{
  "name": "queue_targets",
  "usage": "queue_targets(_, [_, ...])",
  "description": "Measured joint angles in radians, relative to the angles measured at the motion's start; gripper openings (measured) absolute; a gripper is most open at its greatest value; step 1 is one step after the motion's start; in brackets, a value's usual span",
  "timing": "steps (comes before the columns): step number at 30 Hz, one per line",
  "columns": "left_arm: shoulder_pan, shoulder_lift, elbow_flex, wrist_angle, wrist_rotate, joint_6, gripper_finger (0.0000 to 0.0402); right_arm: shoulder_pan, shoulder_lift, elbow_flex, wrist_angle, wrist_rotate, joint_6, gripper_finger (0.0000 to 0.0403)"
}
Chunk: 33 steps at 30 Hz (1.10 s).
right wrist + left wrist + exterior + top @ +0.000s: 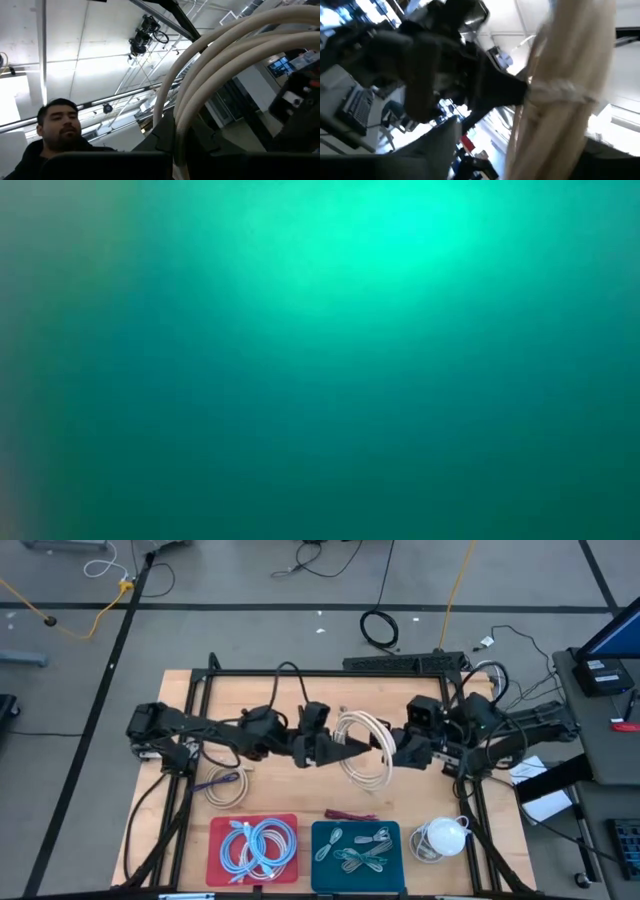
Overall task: Pick & Place USB Port
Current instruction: Put the top right brown HDMI cable into the red bin
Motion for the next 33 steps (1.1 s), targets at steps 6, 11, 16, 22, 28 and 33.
queue_targets(6, [-0.057, -0.008, 0.003, -0.005, 0.008, -0.025, 0.0048, 0.000, -0.024, -0.012, -0.002, -0.003, -0.012, 0.0074])
queue_targets(11, [-0.168, -0.047, -0.002, -0.110, -0.127, -0.084, 0.0048, 0.001, -0.054, -0.013, -0.042, -0.006, -0.046, 0.0132])
queue_targets(16, [-0.340, -0.126, -0.007, -0.547, -0.324, -0.194, 0.0048, -0.002, -0.129, -0.008, -0.213, -0.017, -0.153, 0.0173])
queue_targets(22, [-0.546, -0.178, -0.002, -1.051, -0.565, -0.586, 0.0048, -0.020, -0.189, -0.013, -0.454, 0.025, -0.256, 0.0197])
queue_targets(28, [-0.737, -0.171, -0.064, -1.399, -0.607, -1.092, 0.0048, -0.019, -0.222, -0.008, -0.559, 0.130, -0.311, 0.0198])
queue_targets(33, [-0.859, -0.168, -0.238, -1.335, -0.700, -1.336, 0.0048, -0.011, -0.208, -0.012, -0.586, 0.142, -0.318, 0.0198])
